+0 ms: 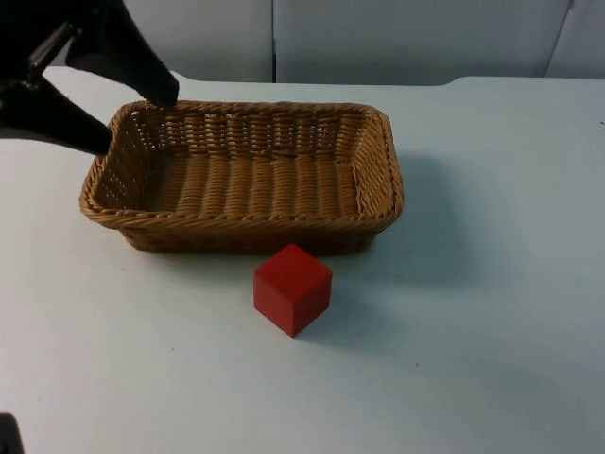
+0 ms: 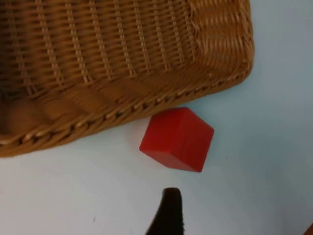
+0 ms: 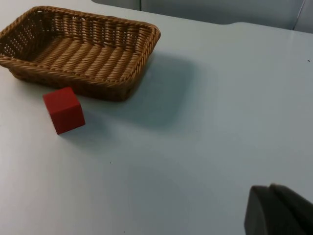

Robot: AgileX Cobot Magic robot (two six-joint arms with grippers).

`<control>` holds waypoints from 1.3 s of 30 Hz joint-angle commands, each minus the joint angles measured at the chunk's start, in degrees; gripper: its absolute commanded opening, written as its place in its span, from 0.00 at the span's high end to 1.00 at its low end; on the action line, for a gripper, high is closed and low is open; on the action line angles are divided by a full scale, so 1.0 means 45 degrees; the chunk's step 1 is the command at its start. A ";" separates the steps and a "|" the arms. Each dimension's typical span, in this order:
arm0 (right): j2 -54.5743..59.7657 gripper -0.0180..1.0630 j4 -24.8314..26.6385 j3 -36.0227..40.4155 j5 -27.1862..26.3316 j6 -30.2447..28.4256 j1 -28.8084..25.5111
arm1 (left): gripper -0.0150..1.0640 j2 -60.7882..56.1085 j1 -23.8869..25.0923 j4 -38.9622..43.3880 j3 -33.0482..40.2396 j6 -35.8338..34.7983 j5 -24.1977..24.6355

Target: Pick up the basket with the left hand and place the cube into the basket with the right hand.

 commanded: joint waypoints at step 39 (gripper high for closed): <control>-0.0039 0.99 0.0049 0.0032 -0.0029 -0.0069 -0.0028 | 0.34 0.6480 -0.1914 1.2464 -0.5874 -0.7700 -0.3764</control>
